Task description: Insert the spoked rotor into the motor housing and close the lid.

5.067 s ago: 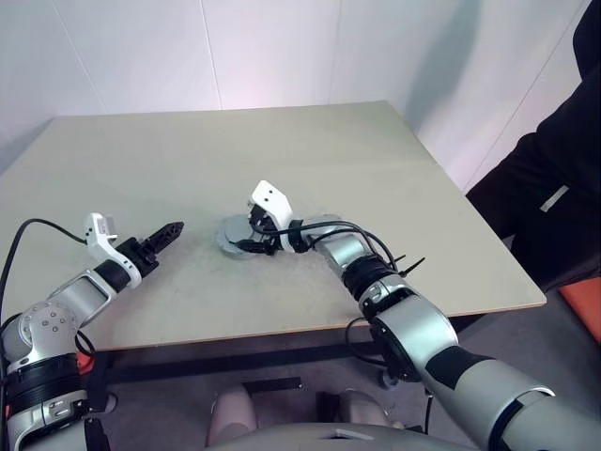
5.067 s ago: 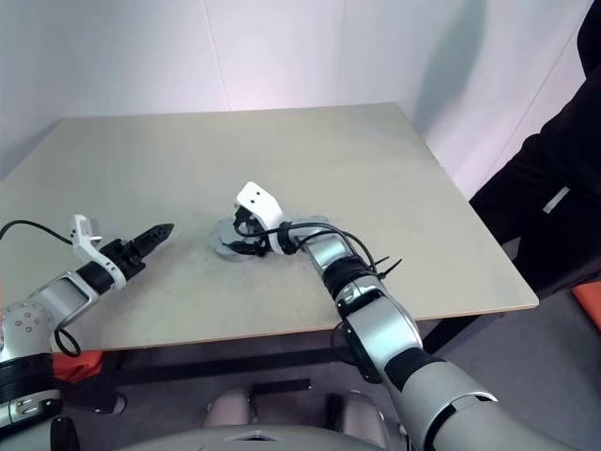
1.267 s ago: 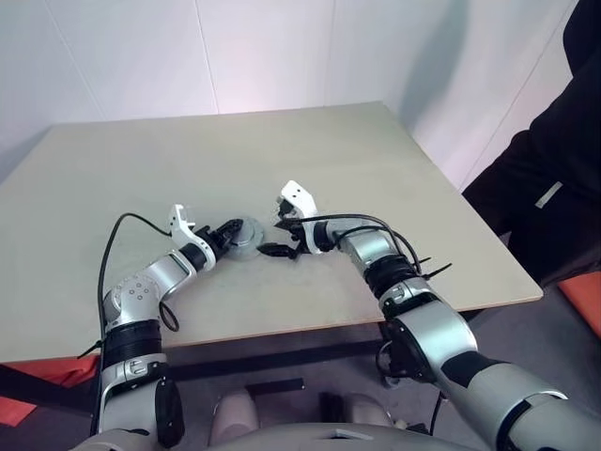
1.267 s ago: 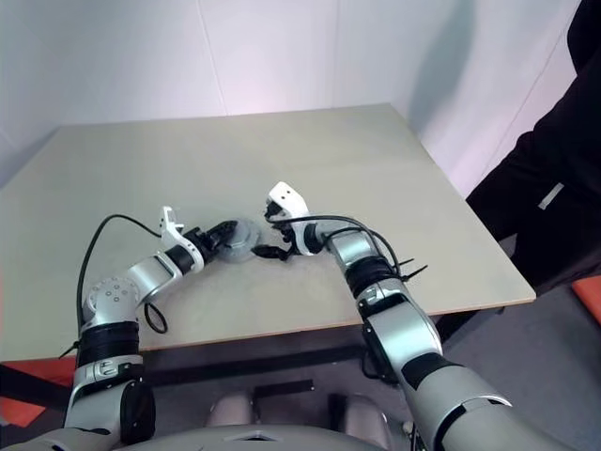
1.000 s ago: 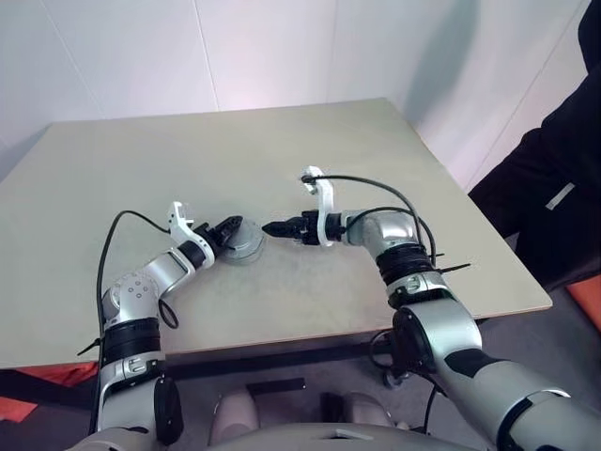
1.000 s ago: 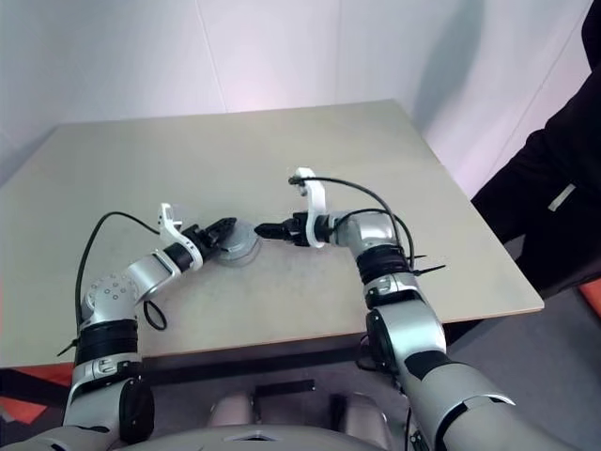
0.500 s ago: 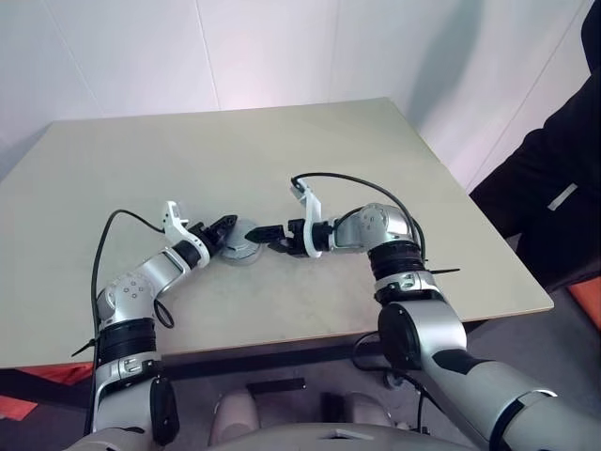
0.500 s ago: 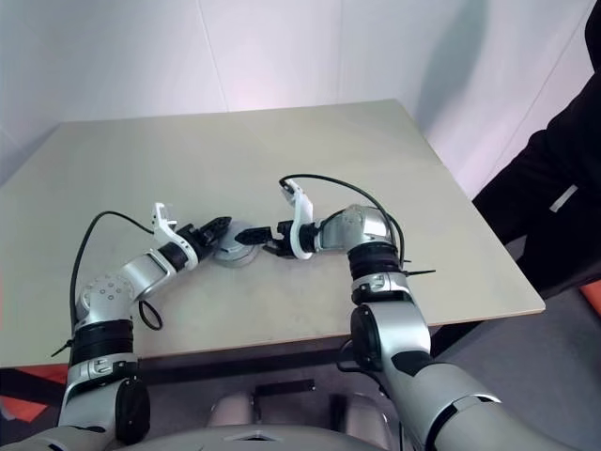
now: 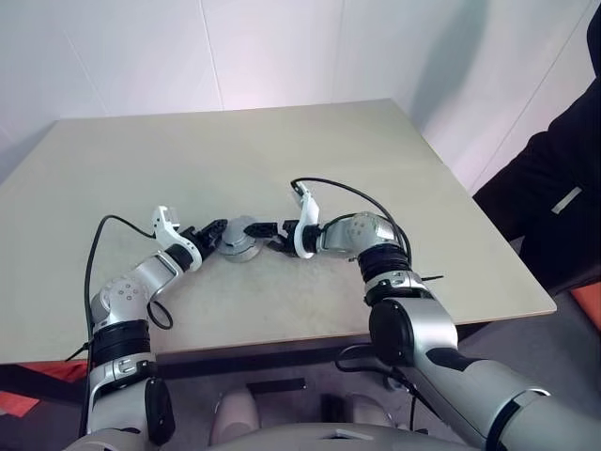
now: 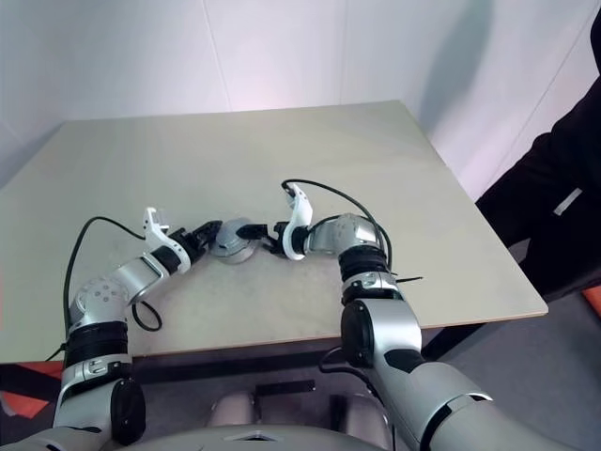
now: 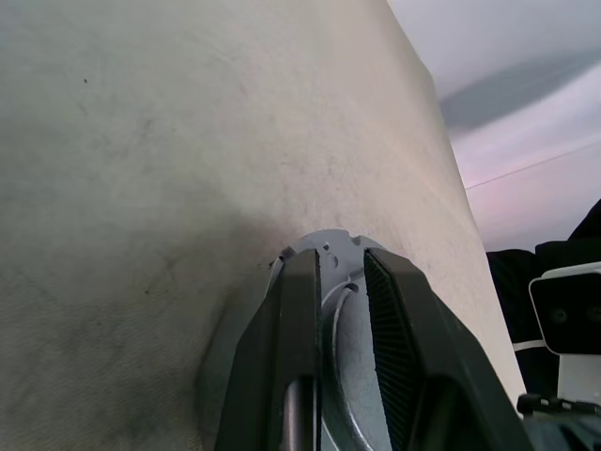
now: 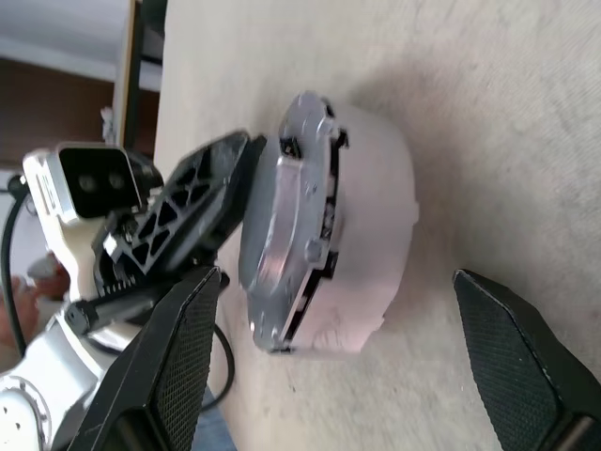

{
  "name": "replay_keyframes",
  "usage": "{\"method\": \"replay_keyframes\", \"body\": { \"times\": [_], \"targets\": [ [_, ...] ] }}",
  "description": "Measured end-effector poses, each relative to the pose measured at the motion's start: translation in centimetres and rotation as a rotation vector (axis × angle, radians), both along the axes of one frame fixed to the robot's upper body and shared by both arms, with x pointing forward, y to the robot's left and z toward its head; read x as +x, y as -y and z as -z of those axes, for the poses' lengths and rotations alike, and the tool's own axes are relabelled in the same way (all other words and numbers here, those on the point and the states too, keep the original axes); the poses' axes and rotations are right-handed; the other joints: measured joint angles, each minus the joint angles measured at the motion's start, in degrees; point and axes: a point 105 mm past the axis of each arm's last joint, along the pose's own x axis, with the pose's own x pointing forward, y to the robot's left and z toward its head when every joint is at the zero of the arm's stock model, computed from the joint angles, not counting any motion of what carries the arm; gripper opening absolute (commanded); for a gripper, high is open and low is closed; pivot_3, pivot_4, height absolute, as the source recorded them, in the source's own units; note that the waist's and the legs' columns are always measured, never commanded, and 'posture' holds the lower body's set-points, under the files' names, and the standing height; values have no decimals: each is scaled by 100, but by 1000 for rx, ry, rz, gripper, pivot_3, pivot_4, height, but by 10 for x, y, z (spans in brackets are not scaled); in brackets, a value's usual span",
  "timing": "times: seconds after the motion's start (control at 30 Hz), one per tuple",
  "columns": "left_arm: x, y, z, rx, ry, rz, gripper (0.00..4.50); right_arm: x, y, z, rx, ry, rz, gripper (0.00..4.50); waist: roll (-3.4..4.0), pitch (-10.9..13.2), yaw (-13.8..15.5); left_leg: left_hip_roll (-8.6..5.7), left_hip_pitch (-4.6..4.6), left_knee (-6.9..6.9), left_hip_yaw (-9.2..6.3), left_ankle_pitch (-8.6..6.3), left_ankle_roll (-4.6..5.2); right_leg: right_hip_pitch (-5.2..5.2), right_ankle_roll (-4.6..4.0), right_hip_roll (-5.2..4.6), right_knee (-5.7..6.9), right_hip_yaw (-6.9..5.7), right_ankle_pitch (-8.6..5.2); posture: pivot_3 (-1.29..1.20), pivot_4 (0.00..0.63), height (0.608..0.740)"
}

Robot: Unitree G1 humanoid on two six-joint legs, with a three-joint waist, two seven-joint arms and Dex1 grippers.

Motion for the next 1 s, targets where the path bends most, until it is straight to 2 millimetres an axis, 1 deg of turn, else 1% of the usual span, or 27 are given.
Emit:
{"method": "replay_keyframes", "body": {
  "times": [0.17,0.2,0.27,0.3,0.43,0.47,0.6,0.7,0.73,0.77,0.83,1.0],
  "targets": [
    [1,-3,1,7,-2,-7,815,3,-3,0,0,4,10,4469,-1,-1,1,2,0,5,0,3,-3,3,0,0,0,0,0,0,0,740],
    [1,-4,1,8,-1,-7,815,3,-3,0,1,5,10,4298,-1,-1,1,2,0,5,0,3,-3,3,0,0,0,0,0,0,0,740],
    [1,-4,1,9,1,-8,815,3,-3,1,-6,8,14,3848,-2,-1,1,3,0,6,0,3,-4,3,0,0,4,0,0,0,0,740],
    [2,-4,1,8,2,-7,815,4,-3,2,-10,8,16,3553,-2,-1,1,3,-1,6,0,3,-4,2,0,0,5,0,0,0,0,740],
    [4,-3,-2,7,15,-6,815,6,-3,2,-8,20,25,2193,-2,-1,1,3,-1,5,0,4,-5,0,-2,0,12,0,1,0,0,740],
    [4,-5,0,12,8,-12,815,7,-5,-2,1,35,27,2193,-1,-2,-11,3,-3,4,1,4,-5,-3,-2,0,14,1,1,0,0,740],
    [4,-8,2,17,3,-21,815,10,-4,-2,-32,59,28,2193,-4,-4,-1,4,-5,4,0,4,-5,-4,-8,0,15,-1,4,0,0,740],
    [4,-8,2,16,5,-22,815,11,-4,-1,-32,58,32,1607,-5,-4,-1,5,-5,4,0,4,-5,-3,-8,0,15,-1,4,0,0,740],
    [5,-9,3,20,4,-27,815,11,-4,-3,-15,59,37,1321,-4,-4,-3,6,-3,5,1,4,-5,-3,-4,0,16,-1,1,0,0,740],
    [4,-11,5,28,-5,-34,815,12,-5,-6,-4,61,38,1224,-4,-4,-2,6,-2,5,1,4,-6,-2,-3,0,17,-1,1,0,0,740],
    [3,-11,9,28,-17,-33,815,13,-4,-7,0,66,43,1218,-6,-5,3,7,-2,10,0,4,-6,-3,-2,0,17,-2,1,0,0,740],
    [3,-11,8,29,-12,-30,815,13,-3,-8,15,51,50,1218,-7,-6,4,7,-4,11,0,4,-6,-6,-12,0,18,-2,7,0,0,740]
  ]
}}
